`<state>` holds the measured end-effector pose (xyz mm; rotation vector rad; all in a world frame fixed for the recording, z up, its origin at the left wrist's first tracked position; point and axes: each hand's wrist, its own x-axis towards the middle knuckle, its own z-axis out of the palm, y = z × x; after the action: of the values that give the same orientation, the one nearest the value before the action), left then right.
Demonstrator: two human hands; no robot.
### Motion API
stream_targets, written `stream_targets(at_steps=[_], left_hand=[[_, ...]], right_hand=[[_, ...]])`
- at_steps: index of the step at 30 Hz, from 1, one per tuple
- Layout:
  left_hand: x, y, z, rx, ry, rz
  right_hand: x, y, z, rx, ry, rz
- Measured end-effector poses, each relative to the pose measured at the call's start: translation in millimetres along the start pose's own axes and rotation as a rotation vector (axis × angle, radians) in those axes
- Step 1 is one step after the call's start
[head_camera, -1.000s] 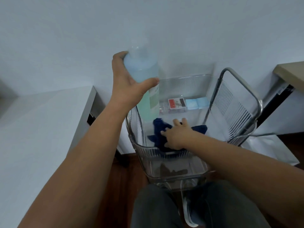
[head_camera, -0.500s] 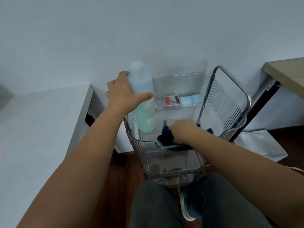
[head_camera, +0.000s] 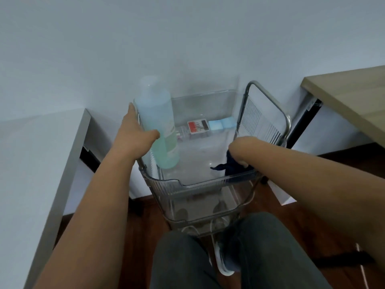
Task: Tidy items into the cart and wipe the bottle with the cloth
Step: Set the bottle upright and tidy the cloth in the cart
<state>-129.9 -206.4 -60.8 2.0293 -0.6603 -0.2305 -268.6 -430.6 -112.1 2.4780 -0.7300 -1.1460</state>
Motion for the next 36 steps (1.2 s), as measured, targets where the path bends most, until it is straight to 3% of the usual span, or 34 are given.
stream_targets(at_steps=[4,8,13,15,18,22,24,26,29,32,36], left_hand=[[-2,-1,1,-0.058,0.026,0.01],[-6,-5,2,-0.051,0.05,-0.012],[-7,-3,4,-0.024,0.037,-0.05],[-8,-4,3,0.005,0.044,-0.057],[-11,-4,4,0.009,0.049,-0.053],[-12,-5,6,0.0,0.063,-0.065],[-12,-4,6,0.024,0.079,-0.07],[-12,-4,7,0.016,0.089,-0.085],[-14,-4,8,0.02,0.109,-0.105],[-15,-4,8,0.014,0.128,-0.124],[-17,-1,12,0.07,0.182,-0.148]], right_hand=[[1,-8,2,0.168,-0.1,0.08],[-3,-63,0,0.308,0.227,-0.191],[7,-77,-3,0.339,0.257,-0.284],[8,-65,-1,0.382,0.222,-0.236],[12,-41,4,0.271,0.22,-0.006],[13,-17,10,0.155,0.043,0.214],[20,-20,14,0.265,0.118,0.206],[23,-29,15,0.553,0.251,0.168],[22,-34,10,0.825,0.219,0.23],[16,-28,14,0.783,0.122,0.327],[4,-25,32,0.639,0.156,0.128]])
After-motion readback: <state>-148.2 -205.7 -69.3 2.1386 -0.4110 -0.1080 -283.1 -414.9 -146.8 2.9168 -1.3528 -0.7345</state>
